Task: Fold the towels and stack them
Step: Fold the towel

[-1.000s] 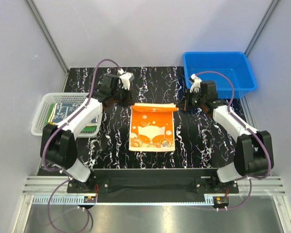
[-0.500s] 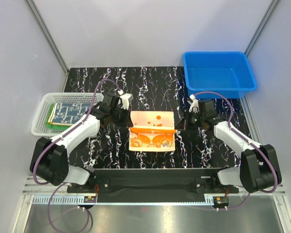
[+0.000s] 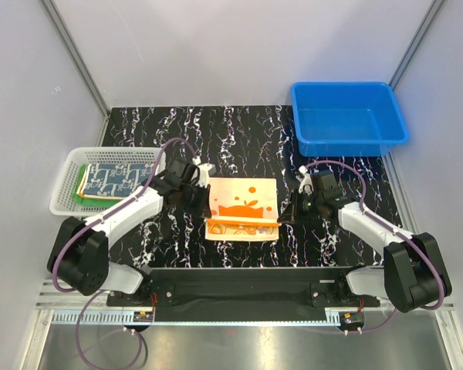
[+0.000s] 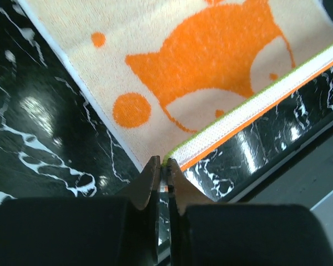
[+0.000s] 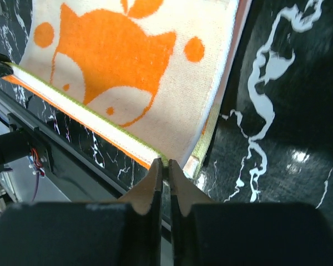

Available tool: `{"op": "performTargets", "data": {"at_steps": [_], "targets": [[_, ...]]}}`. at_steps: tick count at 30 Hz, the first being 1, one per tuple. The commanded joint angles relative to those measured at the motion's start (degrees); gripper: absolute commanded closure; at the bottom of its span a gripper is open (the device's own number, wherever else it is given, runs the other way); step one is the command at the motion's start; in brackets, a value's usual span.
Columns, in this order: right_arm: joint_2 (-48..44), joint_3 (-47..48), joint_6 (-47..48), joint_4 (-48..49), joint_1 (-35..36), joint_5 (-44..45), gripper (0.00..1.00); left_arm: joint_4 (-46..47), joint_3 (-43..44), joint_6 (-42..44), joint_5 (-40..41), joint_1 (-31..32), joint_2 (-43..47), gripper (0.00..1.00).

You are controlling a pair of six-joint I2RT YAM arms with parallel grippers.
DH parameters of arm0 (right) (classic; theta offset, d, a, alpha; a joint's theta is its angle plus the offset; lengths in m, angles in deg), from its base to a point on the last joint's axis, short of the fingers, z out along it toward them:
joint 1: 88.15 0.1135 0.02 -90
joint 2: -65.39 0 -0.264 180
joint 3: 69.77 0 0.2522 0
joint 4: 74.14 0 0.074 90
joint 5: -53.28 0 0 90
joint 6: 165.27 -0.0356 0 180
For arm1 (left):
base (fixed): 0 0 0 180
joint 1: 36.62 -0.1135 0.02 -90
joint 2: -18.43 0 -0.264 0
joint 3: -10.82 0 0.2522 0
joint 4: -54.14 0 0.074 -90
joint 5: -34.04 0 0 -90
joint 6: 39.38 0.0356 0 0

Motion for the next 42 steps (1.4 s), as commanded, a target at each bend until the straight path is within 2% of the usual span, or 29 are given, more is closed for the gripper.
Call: {"op": "performTargets", "data": {"at_steps": [1, 2, 4, 5, 7, 8, 11, 15, 18, 21, 26, 38, 42], "targets": [[-2.24, -1.60, -1.47, -0.28, 0.59, -0.19, 0.88, -3.04, -1.89, -0.67, 1.18, 0.75, 1.57, 0.91], [-2.41, -2.03, -1.91, -0.10, 0.59, -1.58, 0.79, -3.57, -2.07, -0.67, 1.44, 0.84, 1.48, 0.87], [-2.33, -2.30, -2.26, -0.10, 0.68, -3.87, 0.73, -5.94, -2.24, -0.76, 2.49, 0.93, 1.13, 0.78], [-2.50, -2.30, -2.52, -0.79, 0.77, -4.49, 0.66, -7.17, -2.16, -1.02, 3.80, 1.02, 1.65, 0.70], [-3.47, -2.22, -3.48, -1.41, 0.77, -3.97, 0.59, -7.53, -1.98, -1.89, 5.13, 1.02, 2.62, 0.60], [-3.99, -1.87, -3.93, -2.11, 0.77, -2.49, 0.54, -7.53, -1.55, -2.42, 6.35, 1.02, 3.23, 0.45], [-4.79, -0.99, -5.25, -1.60, 0.85, 0.41, 0.53, -4.82, -1.98, -6.02, 6.63, 1.02, 4.82, 0.45], [0.20, 1.04, -6.04, -2.12, 1.38, 2.62, 0.64, 0.11, -5.23, -11.29, 6.19, 1.02, 3.59, 0.50], [2.32, 1.39, -7.79, -1.94, 3.57, 3.85, 0.66, 3.27, -7.94, -12.88, 6.11, 0.93, 2.54, 0.55], [3.47, 0.86, -8.32, -1.33, 5.77, 6.31, 0.66, 5.74, -10.15, -13.76, 5.40, 1.02, 1.57, 0.55], [6.02, -0.45, -8.85, 1.21, 7.27, 9.04, 0.66, 7.32, -11.91, -14.82, 5.67, 1.02, 0.78, 0.61], [8.22, -1.07, -9.29, 3.41, 9.29, 11.41, 0.68, 10.04, -14.28, -15.96, 3.47, 0.93, -0.10, 0.63], [8.74, -0.98, -9.91, 4.12, 9.38, 10.80, 0.68, 10.40, -14.55, -16.05, 2.94, 1.02, -0.28, 0.69]]}}
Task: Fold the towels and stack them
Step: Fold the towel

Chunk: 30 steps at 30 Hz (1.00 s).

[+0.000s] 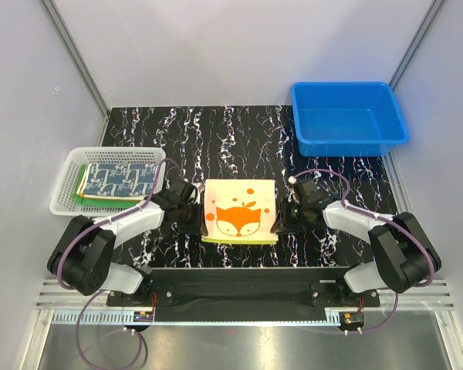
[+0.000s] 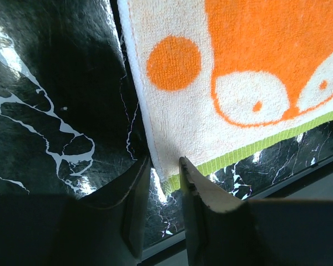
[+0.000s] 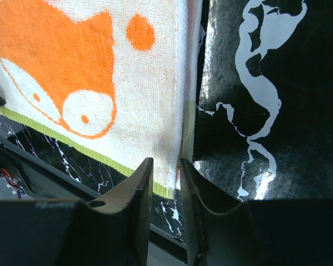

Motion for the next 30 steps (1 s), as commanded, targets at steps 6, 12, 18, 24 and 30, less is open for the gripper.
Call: {"op": "performTargets", "data": {"at_steps": [6, 12, 18, 24, 30], "targets": [[0.40, -0.18, -1.47, 2.31, 1.25, 0.89, 0.67, 3.56, -0.91, -1.01, -1.83, 0.12, -0.30, 0.76], [-0.31, -1.06, -2.00, 2.75, 1.60, 0.37, 0.69, 4.18, -1.62, -1.63, -2.35, 0.03, -0.47, 0.96], [-1.54, -1.14, -2.62, 2.22, 1.60, 0.02, 0.69, 3.47, -1.27, -2.16, -2.27, 0.12, -0.47, 1.00], [-2.07, -2.81, -2.97, 2.66, 1.60, -0.25, 0.66, 3.56, -1.97, -2.25, -2.27, 0.12, 0.32, 0.89], [-1.80, -3.96, -3.32, 4.42, 1.69, -1.13, 0.67, 3.91, -2.76, -2.33, -2.35, 0.12, -0.03, 0.92]]}}
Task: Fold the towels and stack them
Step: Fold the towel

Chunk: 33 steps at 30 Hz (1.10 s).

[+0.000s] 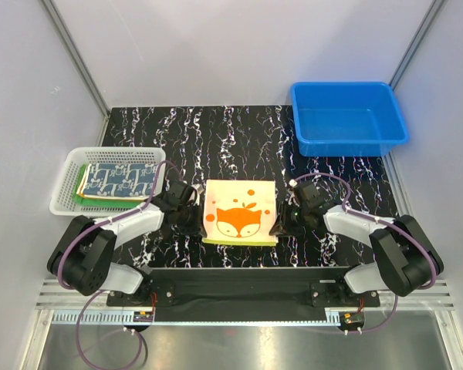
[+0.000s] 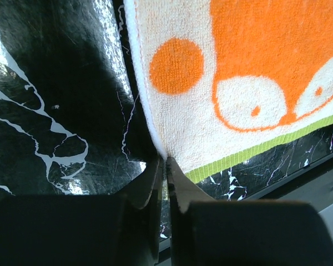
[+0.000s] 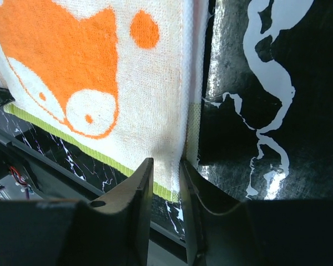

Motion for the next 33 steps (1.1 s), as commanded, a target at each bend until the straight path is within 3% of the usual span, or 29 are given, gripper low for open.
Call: {"op": "performTargets", "data": {"at_steps": [1, 4, 5, 9, 13, 19, 24, 33], "targets": [[-0.69, -1.03, -0.48, 1.23, 0.84, -0.67, 0.68, 1.62, -0.90, -0.10, -1.20, 0.04, 0.16, 1.00], [-1.39, -0.42, -0.39, 0.44, 0.75, -1.02, 0.78, 1.27, -0.21, -0.19, -1.63, 0.03, 0.25, 1.00], [-2.35, 0.20, -0.39, -0.44, 0.75, -1.02, 0.88, 0.75, 0.50, -0.19, -1.46, 0.12, 0.34, 1.00], [-4.37, 5.29, 0.39, -4.92, 0.75, 1.43, 0.98, -4.96, 7.24, -0.28, -0.15, -0.05, 1.30, 1.00], [-3.50, 12.84, 2.07, -10.71, 0.84, 3.37, 1.00, -12.25, 15.26, -0.10, 2.14, -0.05, 1.31, 1.00], [1.15, 21.88, 3.65, -11.87, 0.23, 4.95, 1.00, -14.64, 23.95, 1.04, 1.62, -1.89, -3.07, 1.00], [11.34, 37.50, 8.47, -12.83, -4.86, 4.87, 1.00, -10.52, 31.60, 1.57, -3.30, -7.78, -8.53, 1.00], [30.15, 67.14, 16.13, -15.83, -11.55, 2.77, 1.00, -0.59, 52.44, -0.36, -14.99, -13.94, -26.28, 1.00]]}}
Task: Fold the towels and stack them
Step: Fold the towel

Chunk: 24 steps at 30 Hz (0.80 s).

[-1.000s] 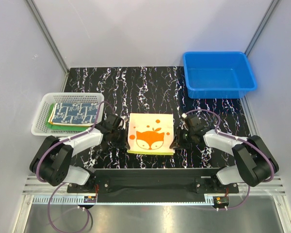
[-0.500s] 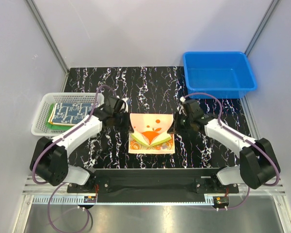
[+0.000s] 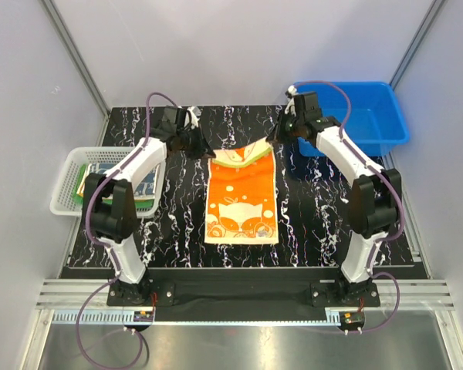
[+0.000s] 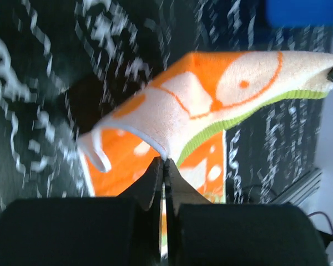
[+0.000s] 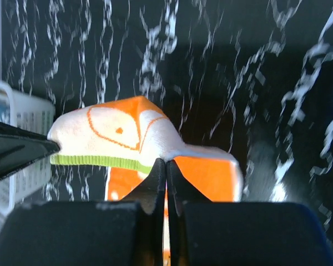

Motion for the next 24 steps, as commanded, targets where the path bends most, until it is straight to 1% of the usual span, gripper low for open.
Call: {"op": "performTargets", "data": {"at_steps": [1, 3, 5, 8, 12, 16, 19, 22, 24], "targets": [[4.61, 9.44, 4.22, -0.37, -1.96, -1.41, 1.00, 8.83, 5.98, -1.48, -8.24, -1.31, -4.36, 1.00], [8.04, 13.91, 4.66, -0.63, -2.66, -2.64, 1.00, 9.73, 9.21, -1.84, -8.60, -1.57, -6.13, 1.00], [10.58, 15.96, 4.92, -1.95, -3.01, -3.26, 1.00, 8.95, 10.98, -1.31, -8.86, -1.75, -8.50, 1.00], [10.86, 15.53, 5.19, -1.95, -3.01, -4.84, 1.00, 8.51, 11.17, -1.31, -9.22, -1.66, -9.39, 1.00], [8.84, 10.36, 5.63, -3.70, -3.02, -6.16, 1.00, 4.12, 8.63, 0.10, -8.69, -1.57, -7.64, 1.00], [6.56, 6.48, 6.59, -8.18, -3.02, -7.22, 1.00, 0.51, 2.93, 1.24, -8.25, -1.48, -4.91, 1.00], [4.36, 1.65, 6.60, -10.21, -3.01, -8.80, 1.00, -3.44, 0.11, 3.43, -7.11, -1.48, -2.10, 1.00], [-0.72, -4.50, 6.59, -10.91, -3.01, -8.54, 1.00, -5.12, -4.90, 4.49, -6.84, -0.70, 1.67, 1.00], [-2.49, -9.07, 6.68, -11.53, -3.01, -8.89, 1.00, -6.17, -8.51, 5.10, -6.06, -0.17, 4.74, 1.00]]}}
